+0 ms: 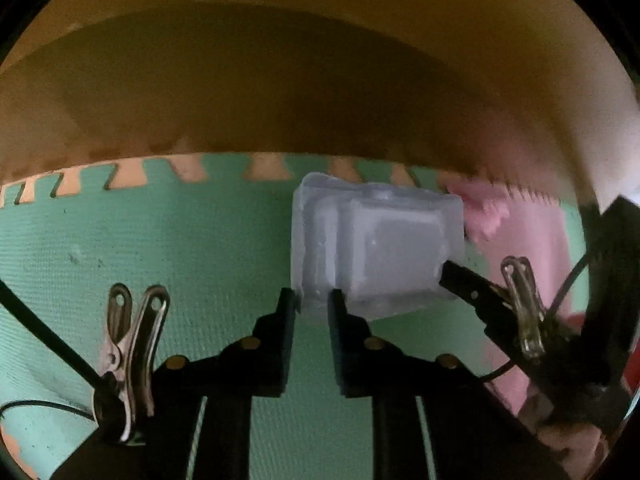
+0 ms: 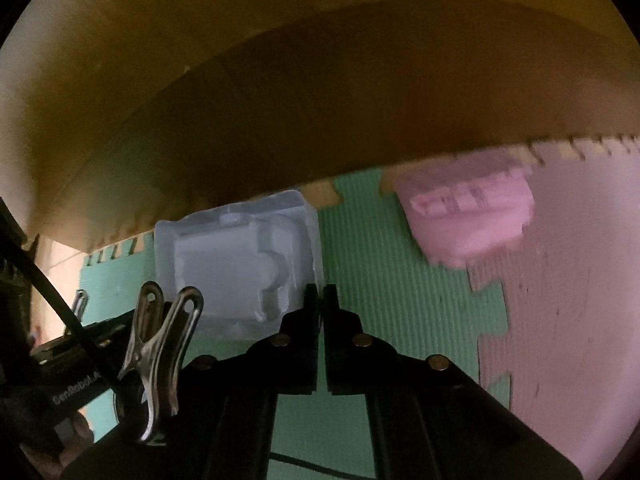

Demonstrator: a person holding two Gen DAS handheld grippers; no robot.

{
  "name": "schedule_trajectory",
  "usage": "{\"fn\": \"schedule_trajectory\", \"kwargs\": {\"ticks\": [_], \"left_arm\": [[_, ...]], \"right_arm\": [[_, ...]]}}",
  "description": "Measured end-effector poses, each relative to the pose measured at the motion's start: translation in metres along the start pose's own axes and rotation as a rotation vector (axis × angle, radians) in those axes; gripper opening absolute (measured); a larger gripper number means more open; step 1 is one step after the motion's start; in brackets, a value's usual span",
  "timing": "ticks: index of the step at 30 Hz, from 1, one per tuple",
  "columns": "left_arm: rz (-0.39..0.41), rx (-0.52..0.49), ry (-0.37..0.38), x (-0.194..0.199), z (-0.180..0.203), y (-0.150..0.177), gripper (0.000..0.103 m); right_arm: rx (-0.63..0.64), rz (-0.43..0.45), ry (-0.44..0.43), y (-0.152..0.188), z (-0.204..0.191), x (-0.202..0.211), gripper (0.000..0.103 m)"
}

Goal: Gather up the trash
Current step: 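Close the right gripper on the clear plastic tray's rim, then lift the clear tray with the right gripper and carry it over the bucket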

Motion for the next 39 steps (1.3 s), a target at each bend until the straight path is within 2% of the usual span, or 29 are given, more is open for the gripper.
{"fn": "schedule_trajectory", "kwargs": {"ticks": [3, 6, 8, 12, 14, 15, 16, 17, 21, 24, 31, 39], "left_arm": [[-0.003, -0.017, 0.009, -0.003, 0.004, 0.006, 0.017], [-0.002, 0.019, 0.006, -0.005, 0.000, 0.001, 0.023], [0.018, 0.050, -0.007, -0.005, -0.004, -0.005, 0.024], [0.034, 0.126, 0.015, -0.004, -0.015, -0.014, 0.024], [0.028, 0.140, 0.031, -0.005, -0.016, -0.015, 0.019], [0.026, 0.136, 0.038, -0.003, -0.016, -0.014, 0.016], [0.021, 0.126, 0.047, 0.000, -0.016, -0.013, 0.008], [0.016, 0.112, 0.057, 0.001, -0.013, -0.011, 0.006], [0.007, 0.046, 0.050, 0.000, 0.003, -0.002, 0.007], [-0.006, 0.041, 0.078, 0.004, 0.008, 0.008, 0.007], [0.010, -0.016, 0.133, 0.051, 0.022, 0.029, 0.007], [0.073, -0.067, 0.216, 0.130, 0.060, 0.038, 0.007]], "right_arm": [[0.008, -0.016, 0.006, 0.014, 0.001, 0.005, 0.004], [-0.002, -0.015, -0.004, 0.023, 0.006, 0.009, 0.004], [0.007, -0.017, 0.011, 0.022, 0.006, 0.008, 0.004], [0.019, -0.032, 0.017, 0.015, 0.006, 0.001, 0.004], [-0.003, -0.030, -0.001, 0.015, 0.007, -0.001, 0.004], [-0.010, -0.028, -0.006, 0.015, 0.021, 0.010, 0.004], [-0.021, -0.023, -0.013, 0.016, 0.022, 0.010, 0.004], [-0.031, -0.021, -0.020, 0.016, 0.024, 0.011, 0.004], [-0.045, -0.015, -0.035, 0.025, 0.032, 0.021, 0.004], [-0.062, -0.002, -0.038, 0.031, 0.034, 0.033, 0.004], [-0.042, 0.035, -0.033, 0.039, 0.034, 0.086, 0.004], [-0.101, 0.099, -0.032, 0.055, 0.022, 0.161, 0.004]]}}
Point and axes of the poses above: each gripper's, at about its wrist camera, not at the fingertips, and x roughly against the way its jaws point, z to its right, y to its underside, the point moved 4 cm from there along -x, roughly the way its jaws point, and after that the axes turned 9 degrees about x, right-handed, at the moved point
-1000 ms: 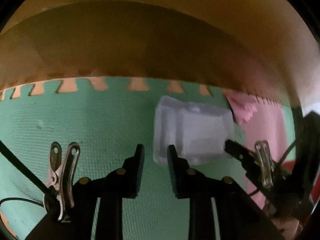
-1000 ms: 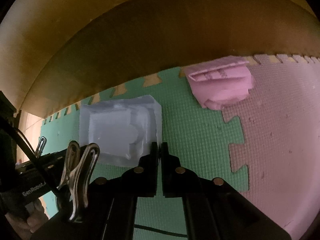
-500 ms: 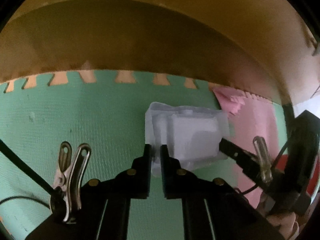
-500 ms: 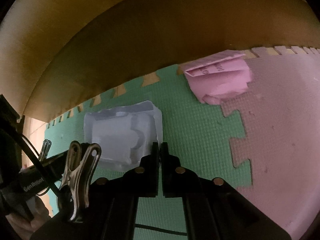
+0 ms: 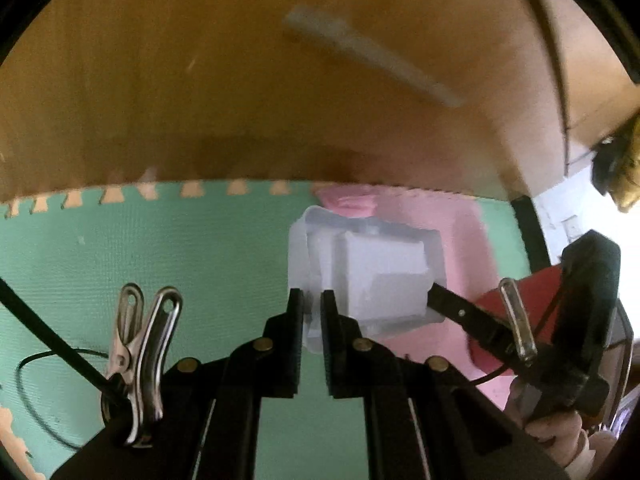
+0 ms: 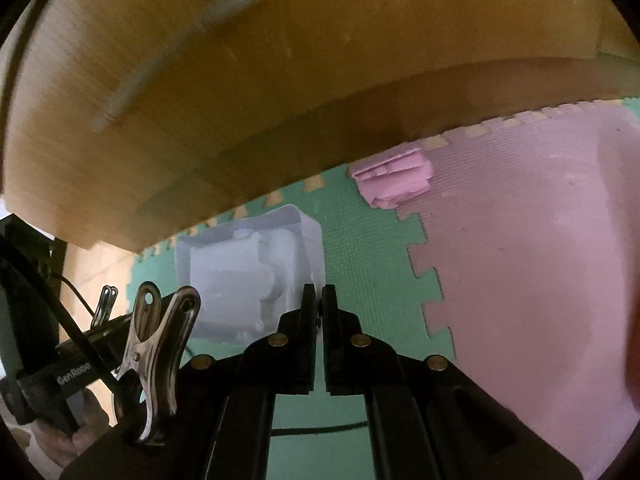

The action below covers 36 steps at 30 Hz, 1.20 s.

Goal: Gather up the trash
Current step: 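Lift the clear tray with the right gripper and carry it over the bucket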

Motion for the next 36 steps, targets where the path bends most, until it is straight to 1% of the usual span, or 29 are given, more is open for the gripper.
{"fn": "schedule_trajectory", "kwargs": {"ticks": [4, 6, 9, 13, 17, 23, 24, 28, 30, 34, 36], "left_arm": [[0.021, -0.077, 0.011, 0.031, 0.032, 0.002, 0.007], [0.028, -0.098, 0.025, 0.044, 0.049, 0.002, 0.007], [0.039, -0.121, 0.048, 0.068, 0.072, 0.001, 0.007], [0.079, -0.195, 0.079, 0.106, 0.113, 0.001, 0.007], [0.103, -0.252, 0.107, 0.145, 0.162, 0.008, 0.007], [0.099, -0.359, 0.132, 0.181, 0.236, 0.030, 0.007], [0.096, -0.379, 0.140, 0.187, 0.250, 0.036, 0.007], [0.072, -0.436, 0.156, 0.202, 0.299, 0.056, 0.007], [0.062, -0.466, 0.157, 0.202, 0.325, 0.067, 0.007], [0.049, -0.512, 0.159, 0.201, 0.371, 0.090, 0.007], [0.038, -0.522, 0.170, 0.195, 0.391, 0.102, 0.007]], "right_arm": [[-0.028, 0.054, 0.007, -0.001, -0.004, 0.046, 0.004], [-0.038, 0.085, 0.013, -0.001, -0.007, 0.074, 0.004], [-0.040, 0.119, 0.032, -0.002, -0.013, 0.103, 0.004], [-0.044, 0.184, 0.060, -0.004, -0.019, 0.153, 0.004], [-0.069, 0.256, 0.083, -0.002, -0.018, 0.211, 0.004], [-0.108, 0.356, 0.147, 0.013, -0.003, 0.305, 0.004], [-0.115, 0.366, 0.153, 0.016, 0.000, 0.315, 0.004], [-0.155, 0.431, 0.196, 0.031, 0.024, 0.371, 0.004], [-0.169, 0.460, 0.220, 0.041, 0.034, 0.399, 0.004], [-0.208, 0.508, 0.256, 0.052, 0.061, 0.440, 0.004], [-0.227, 0.521, 0.271, 0.061, 0.077, 0.451, 0.004]]}}
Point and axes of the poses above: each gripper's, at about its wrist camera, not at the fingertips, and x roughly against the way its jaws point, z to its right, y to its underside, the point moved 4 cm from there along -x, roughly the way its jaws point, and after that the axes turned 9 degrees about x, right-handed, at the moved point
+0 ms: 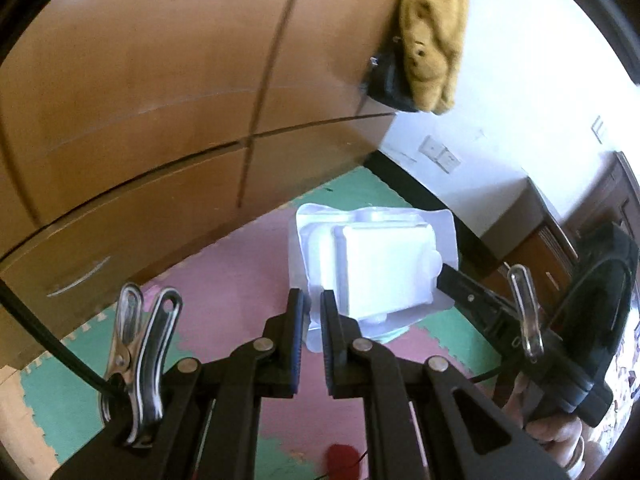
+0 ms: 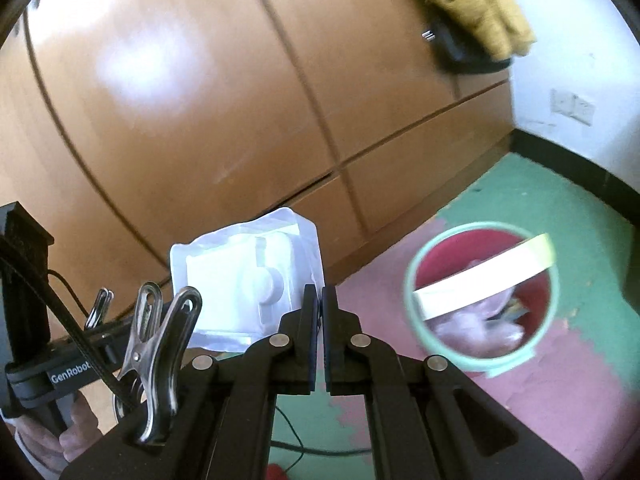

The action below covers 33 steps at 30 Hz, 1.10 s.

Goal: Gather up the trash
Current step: 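Lift the clear tray with the right gripper and carry it over the bucket, then open the right gripper to drop the clear tray into the bucket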

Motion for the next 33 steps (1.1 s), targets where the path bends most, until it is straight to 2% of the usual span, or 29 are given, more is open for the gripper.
{"fn": "schedule_trajectory", "kwargs": {"ticks": [7, 12, 16, 17, 22, 25, 33], "left_arm": [[-0.074, -0.016, 0.030, -0.059, 0.050, 0.021, 0.007], [-0.139, -0.047, 0.017, -0.117, 0.071, 0.036, 0.007], [-0.208, -0.023, 0.036, -0.154, 0.067, 0.046, 0.007], [-0.218, -0.017, 0.033, -0.161, 0.064, 0.046, 0.007], [-0.247, -0.007, 0.016, -0.194, 0.057, 0.037, 0.007], [-0.257, 0.011, 0.012, -0.211, 0.057, 0.033, 0.007], [-0.292, 0.020, 0.001, -0.228, 0.059, 0.036, 0.015]], "right_arm": [[-0.089, -0.021, 0.043, 0.007, 0.078, 0.013, 0.005], [-0.170, -0.042, 0.085, 0.015, 0.128, 0.001, 0.007], [-0.155, -0.045, 0.118, 0.011, 0.142, -0.006, 0.008], [-0.163, -0.045, 0.109, 0.011, 0.146, -0.013, 0.011], [-0.155, -0.077, 0.137, 0.016, 0.156, -0.041, 0.011], [-0.209, -0.091, 0.139, 0.020, 0.171, -0.056, 0.011], [-0.285, -0.118, 0.190, 0.028, 0.204, -0.067, 0.013]]}}
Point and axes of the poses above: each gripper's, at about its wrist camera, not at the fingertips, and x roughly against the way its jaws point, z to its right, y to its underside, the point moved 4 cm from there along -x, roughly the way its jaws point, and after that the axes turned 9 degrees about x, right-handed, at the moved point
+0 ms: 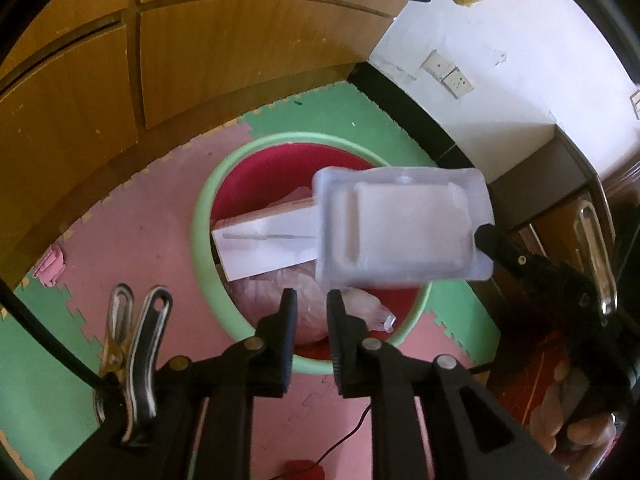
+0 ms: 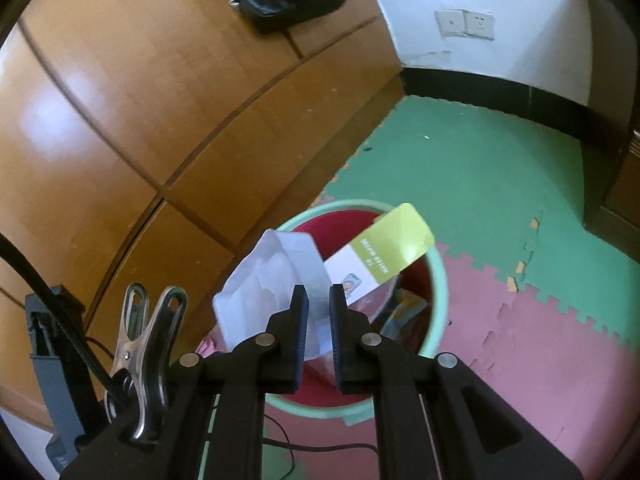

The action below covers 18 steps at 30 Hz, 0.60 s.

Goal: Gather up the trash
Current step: 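Open the right gripper to drop the clear tray into the bucket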

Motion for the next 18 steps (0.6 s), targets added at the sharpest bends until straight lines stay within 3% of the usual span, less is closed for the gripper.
{"fn": "schedule_trajectory", "kwargs": {"ticks": [6, 18], "left_arm": [[0.002, 0.002, -0.015, 0.001, 0.000, 0.001, 0.015], [0.053, -0.033, -0.066, 0.022, -0.006, 0.002, 0.015]], "right_arm": [[-0.016, -0.023, 0.025, 0.003, 0.012, -0.004, 0.021], [-0.004, -0.072, 0.002, 0.010, 0.001, -0.014, 0.021]]}}
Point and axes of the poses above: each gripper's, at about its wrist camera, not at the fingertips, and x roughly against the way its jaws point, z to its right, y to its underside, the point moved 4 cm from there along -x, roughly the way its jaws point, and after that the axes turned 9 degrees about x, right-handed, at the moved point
